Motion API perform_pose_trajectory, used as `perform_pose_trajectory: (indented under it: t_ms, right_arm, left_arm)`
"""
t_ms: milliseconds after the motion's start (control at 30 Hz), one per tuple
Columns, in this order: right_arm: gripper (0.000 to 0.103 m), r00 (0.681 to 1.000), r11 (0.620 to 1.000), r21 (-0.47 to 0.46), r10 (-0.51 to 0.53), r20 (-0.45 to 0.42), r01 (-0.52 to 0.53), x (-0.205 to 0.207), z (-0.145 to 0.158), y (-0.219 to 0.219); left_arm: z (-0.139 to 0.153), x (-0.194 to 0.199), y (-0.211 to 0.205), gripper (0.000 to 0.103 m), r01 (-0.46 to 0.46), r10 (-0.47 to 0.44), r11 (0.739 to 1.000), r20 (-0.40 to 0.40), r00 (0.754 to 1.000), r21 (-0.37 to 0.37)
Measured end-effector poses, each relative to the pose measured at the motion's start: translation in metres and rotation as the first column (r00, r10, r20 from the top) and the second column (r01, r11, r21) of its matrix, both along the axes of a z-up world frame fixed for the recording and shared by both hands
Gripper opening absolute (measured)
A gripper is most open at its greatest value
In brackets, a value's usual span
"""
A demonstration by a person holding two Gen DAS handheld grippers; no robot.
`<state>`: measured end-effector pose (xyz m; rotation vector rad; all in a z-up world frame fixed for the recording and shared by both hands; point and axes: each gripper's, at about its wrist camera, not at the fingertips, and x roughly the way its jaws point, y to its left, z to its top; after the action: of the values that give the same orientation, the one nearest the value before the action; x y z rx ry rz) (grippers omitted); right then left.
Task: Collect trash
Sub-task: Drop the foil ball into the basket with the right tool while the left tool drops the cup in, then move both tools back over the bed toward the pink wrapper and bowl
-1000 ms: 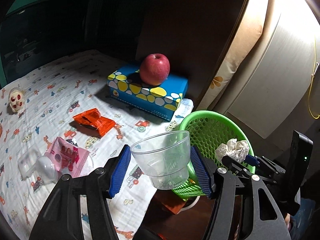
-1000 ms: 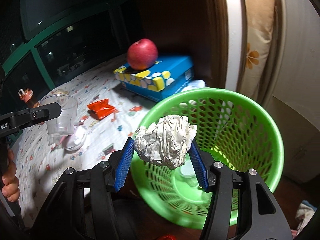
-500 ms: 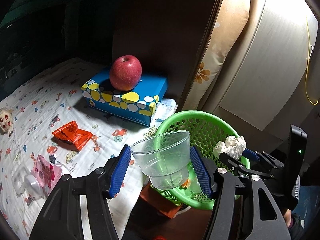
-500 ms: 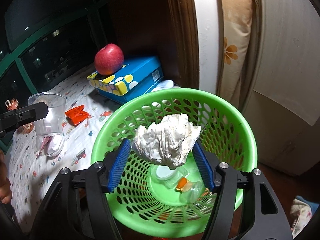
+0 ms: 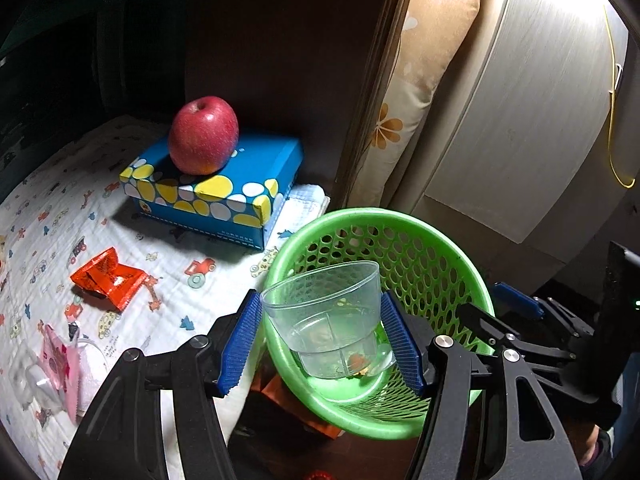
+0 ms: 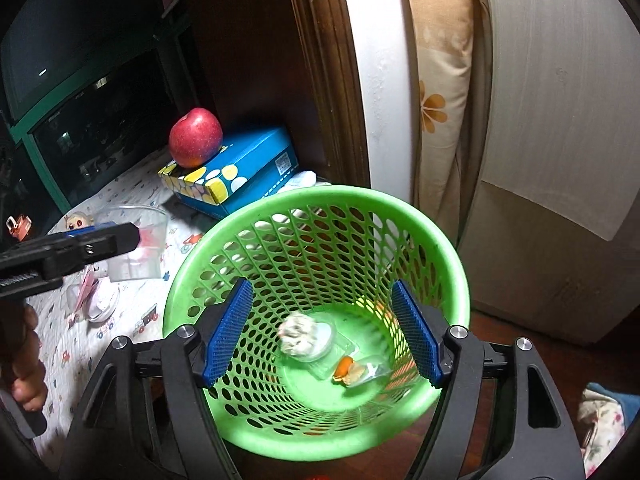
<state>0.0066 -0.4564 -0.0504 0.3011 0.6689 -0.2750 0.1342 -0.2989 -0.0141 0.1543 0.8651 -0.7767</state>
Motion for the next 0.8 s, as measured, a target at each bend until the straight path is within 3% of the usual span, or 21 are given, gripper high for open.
perform_pose_trajectory:
  t_ms: [333, 433, 467, 800]
  right_arm:
    - [0.075, 0.999, 1.000, 0.004, -0.021, 0.025, 0.021, -0.017, 0.001, -0.003]
    - [0.075, 0.999, 1.000, -0.003, -0.028, 0.032, 0.028, -0.020, 0.003, -0.003]
    - [0.075, 0.999, 1.000, -0.003, -0.029, 0.034, 0.029, -0.021, 0.004, -0.003]
    - [0.076, 0.999, 1.000, 0.001, -0.008, 0.048, 0.008, -0.022, 0.008, 0.007]
  left_arm:
    - [-0.016, -0.007, -0.025, 0.060, 0.052, -0.051, 0.998, -0.029, 0.998, 0.026]
    - [-0.018, -0.009, -0.031, 0.063, 0.070, -0.069, 0.997, -0.039, 0.997, 0.024]
    - [-0.018, -0.009, -0.032, 0.068, 0.073, -0.072, 0.997, -0.041, 0.997, 0.023]
    - [-0.008, -0.013, -0.016, 0.071, 0.054, -0.054, 0.999, -0.022, 0.998, -0.001]
